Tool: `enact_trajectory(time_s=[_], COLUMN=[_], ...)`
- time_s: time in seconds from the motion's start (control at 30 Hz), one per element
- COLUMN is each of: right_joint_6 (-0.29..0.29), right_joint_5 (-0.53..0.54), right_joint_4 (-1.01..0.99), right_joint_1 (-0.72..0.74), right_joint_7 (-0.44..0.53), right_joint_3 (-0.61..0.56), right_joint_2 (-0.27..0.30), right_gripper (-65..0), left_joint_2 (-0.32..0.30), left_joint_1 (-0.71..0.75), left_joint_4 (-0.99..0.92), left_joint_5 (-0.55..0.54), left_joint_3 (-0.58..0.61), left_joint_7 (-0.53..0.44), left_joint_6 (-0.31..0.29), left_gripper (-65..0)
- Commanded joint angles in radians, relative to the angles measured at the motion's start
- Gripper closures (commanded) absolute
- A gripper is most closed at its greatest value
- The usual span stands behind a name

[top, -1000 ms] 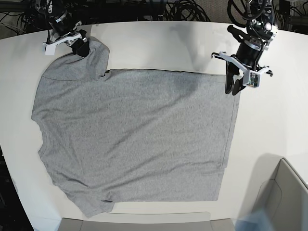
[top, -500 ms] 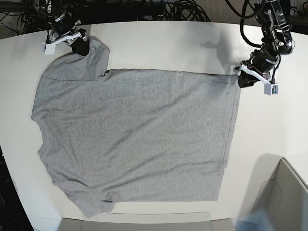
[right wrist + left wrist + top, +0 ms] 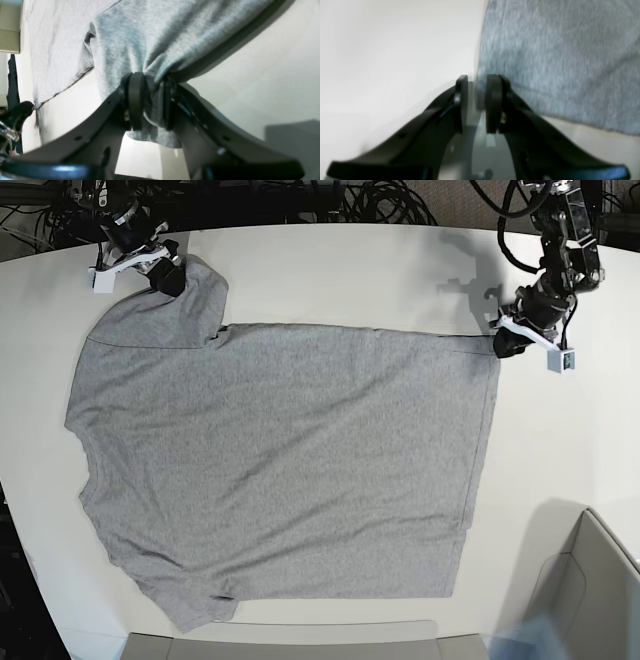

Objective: Fold the T-shirt properly
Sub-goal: 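Grasp the shirt's shoulder edge corners with the left and right grippers, then pull the grasped shoulder edge toward the robot with both grippers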

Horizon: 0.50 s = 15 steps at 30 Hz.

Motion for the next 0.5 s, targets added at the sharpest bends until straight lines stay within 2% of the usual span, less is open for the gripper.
enact_trajectory(time_s=[0.0,0.1,0.3,0.47], right_joint_6=[-0.059,-0.059,-0.059,-0.059], right_joint_5=[-0.068,-0.068,-0.068,-0.068], right_joint_4=[-0.011,-0.011,-0.011,-0.011], right_joint_1=[-0.022,-0.022,-0.018,-0.02], right_joint_7=[-0.073,-0.073,-0.073,-0.073], right_joint_3=[-0.002,-0.002,-0.002,-0.002], right_joint_2=[0.006,0.006,0.005,0.003], right_gripper=[-14.2,-14.2,-14.2,-14.2], left_joint_2=[-0.016,-0.013,-0.016,-0.016], left_joint_1=[-0.01,-0.011,-0.013,-0.028], left_joint_4=[0.011,0.011,0.002,-0.052], left_joint_5=[-0.018,-0.019,-0.038,-0.036], left_joint_3=[-0.004,0.003,0.116,0.115], left_joint_7=[-0.02,-0.02,-0.031,-0.032], left_joint_6=[-0.005,-0.007,-0.007,-0.005], left_gripper=[-14.3,-14.3,-14.3,-14.3])
